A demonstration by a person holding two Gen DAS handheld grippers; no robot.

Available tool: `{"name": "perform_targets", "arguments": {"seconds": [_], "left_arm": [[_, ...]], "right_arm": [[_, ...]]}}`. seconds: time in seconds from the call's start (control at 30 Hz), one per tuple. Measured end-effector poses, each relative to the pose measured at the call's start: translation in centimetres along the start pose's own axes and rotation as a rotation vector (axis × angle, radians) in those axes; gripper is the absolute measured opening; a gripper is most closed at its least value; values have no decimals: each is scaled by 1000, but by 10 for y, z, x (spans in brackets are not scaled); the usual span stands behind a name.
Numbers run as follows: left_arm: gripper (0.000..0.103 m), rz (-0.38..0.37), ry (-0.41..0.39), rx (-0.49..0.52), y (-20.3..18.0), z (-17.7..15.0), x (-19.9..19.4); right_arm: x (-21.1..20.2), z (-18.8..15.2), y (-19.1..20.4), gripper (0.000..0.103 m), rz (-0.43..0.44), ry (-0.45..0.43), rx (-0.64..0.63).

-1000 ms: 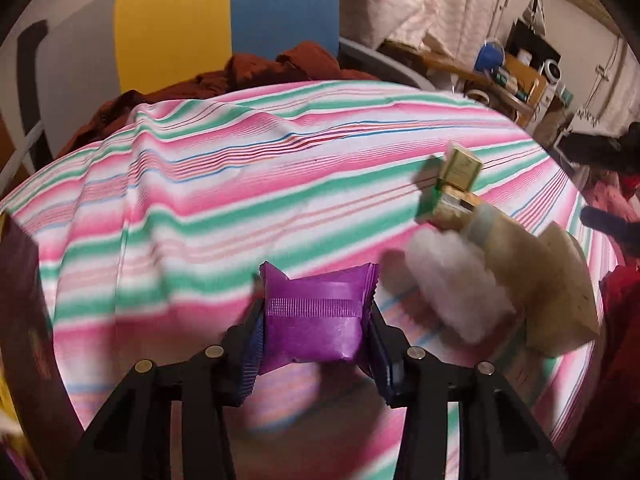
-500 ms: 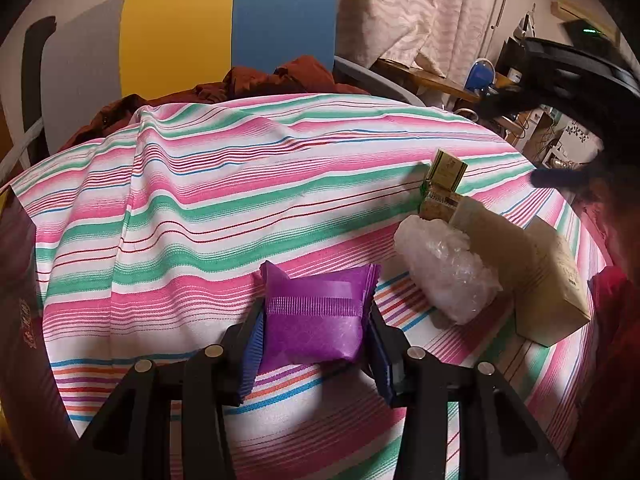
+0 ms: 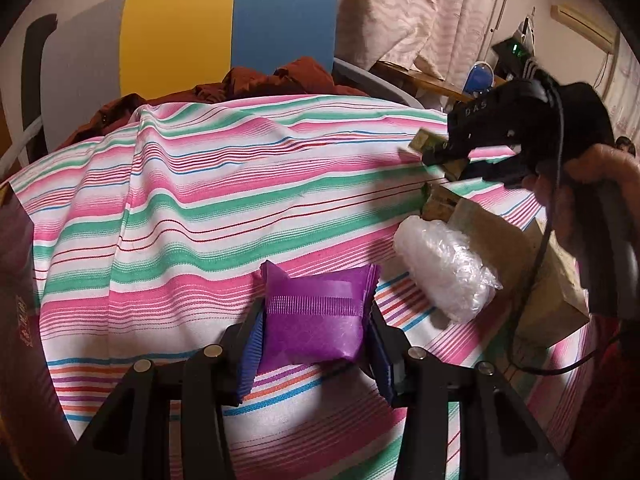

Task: Organize objects
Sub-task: 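Grasp the small green-and-white box with the right tool, then carry the purple packet and green box over the gold tray and open both tools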

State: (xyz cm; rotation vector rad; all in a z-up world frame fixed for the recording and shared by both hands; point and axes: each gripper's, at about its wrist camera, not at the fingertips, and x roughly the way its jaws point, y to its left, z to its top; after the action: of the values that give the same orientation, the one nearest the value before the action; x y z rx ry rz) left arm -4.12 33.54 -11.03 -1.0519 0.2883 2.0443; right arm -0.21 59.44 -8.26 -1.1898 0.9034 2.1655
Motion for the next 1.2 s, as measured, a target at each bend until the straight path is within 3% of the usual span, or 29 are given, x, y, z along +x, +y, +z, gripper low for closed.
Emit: {"name": "perform_targets", "arguments": {"seconds": [0.17, 0.37, 0.5, 0.7, 0.97, 1.2], "left_arm": [[46, 17, -3, 12, -2, 0, -1], [45, 21, -12, -7, 0, 3, -11], [45, 1, -47, -8, 2, 1, -42], [45, -4, -99, -5, 10, -7, -98], [46, 81, -200, -172, 82, -19, -165], [46, 269, -267, -338, 164, -41, -208]], "right_arm": [[-19, -1, 17, 31, 59, -69, -80], [-27, -7, 41, 31, 96, -89, -207], [-30, -15, 58, 31, 154, -97, -298], [-28, -41, 103, 31, 168, -50, -450], [-49, -94, 179, 31, 275, -8, -595], [-52, -142, 276, 31, 404, 21, -692]]}}
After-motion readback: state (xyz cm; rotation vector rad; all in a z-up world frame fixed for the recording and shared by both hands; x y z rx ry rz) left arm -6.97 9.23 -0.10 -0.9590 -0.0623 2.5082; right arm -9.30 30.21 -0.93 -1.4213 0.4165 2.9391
